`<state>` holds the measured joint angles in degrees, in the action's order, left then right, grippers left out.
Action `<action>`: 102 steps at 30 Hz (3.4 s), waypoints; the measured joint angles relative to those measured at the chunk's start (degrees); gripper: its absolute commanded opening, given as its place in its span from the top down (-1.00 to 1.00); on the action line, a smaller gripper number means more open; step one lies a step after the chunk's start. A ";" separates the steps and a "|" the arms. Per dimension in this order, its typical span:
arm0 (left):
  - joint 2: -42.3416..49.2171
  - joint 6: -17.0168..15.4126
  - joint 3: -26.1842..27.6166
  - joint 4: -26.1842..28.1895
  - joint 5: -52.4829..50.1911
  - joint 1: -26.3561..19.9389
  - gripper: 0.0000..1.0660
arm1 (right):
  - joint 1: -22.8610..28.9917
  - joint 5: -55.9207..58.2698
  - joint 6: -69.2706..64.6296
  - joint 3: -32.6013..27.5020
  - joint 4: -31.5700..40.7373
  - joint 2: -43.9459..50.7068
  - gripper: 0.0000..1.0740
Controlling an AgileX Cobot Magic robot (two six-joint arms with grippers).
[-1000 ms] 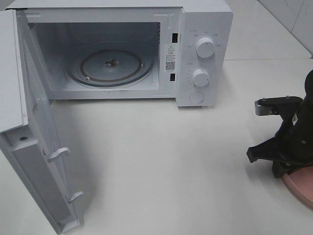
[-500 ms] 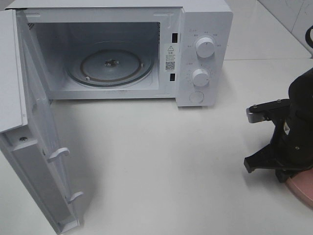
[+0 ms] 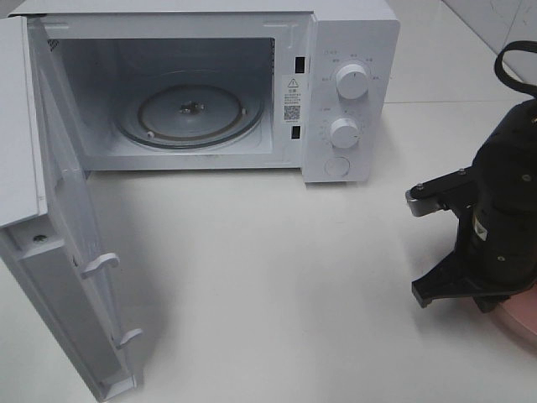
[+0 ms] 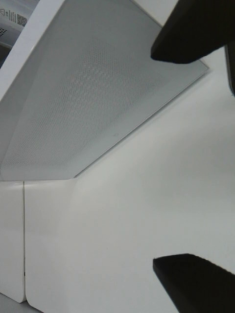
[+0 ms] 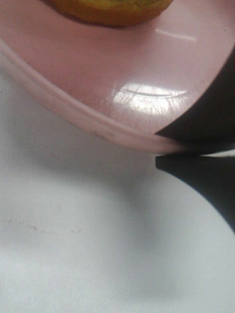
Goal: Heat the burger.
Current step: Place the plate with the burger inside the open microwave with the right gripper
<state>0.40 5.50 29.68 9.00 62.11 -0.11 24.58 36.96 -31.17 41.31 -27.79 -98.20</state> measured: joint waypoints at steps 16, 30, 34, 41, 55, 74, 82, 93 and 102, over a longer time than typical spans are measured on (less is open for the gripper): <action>0.00 0.00 0.00 0.00 0.00 0.00 -0.84 | 1.49 8.37 -2.29 0.00 -2.06 7.96 1.00; 0.00 0.00 0.00 0.00 0.00 0.00 -0.84 | 8.59 14.84 -5.04 0.00 -3.44 11.12 1.00; 0.00 0.00 0.00 0.00 0.00 0.00 -0.84 | 12.15 17.19 -6.47 0.00 -3.95 11.12 1.00; 0.00 0.00 0.00 0.00 0.00 0.00 -0.84 | 16.56 19.19 -7.68 0.00 -3.90 11.12 1.00; 0.00 0.00 0.00 0.00 0.00 0.00 -0.84 | 26.59 21.37 -9.85 -3.67 -2.98 11.12 1.00; 0.00 0.00 0.00 0.00 0.00 0.00 -0.84 | 32.60 14.04 -3.95 -3.84 -6.93 11.12 1.00; 0.00 0.00 0.00 0.00 0.00 0.00 -0.84 | 32.60 9.97 -1.60 -3.84 -11.75 11.12 1.00; 0.00 0.00 0.00 0.00 0.00 0.00 -0.84 | 32.60 4.76 6.59 -4.01 -15.30 11.12 1.00; 0.00 0.00 0.00 0.00 -0.06 0.00 -0.84 | 32.60 -0.40 11.86 -4.01 -20.11 11.12 1.00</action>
<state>0.40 5.50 29.68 9.00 62.05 -0.11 57.18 36.55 -19.31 37.30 -47.90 -87.09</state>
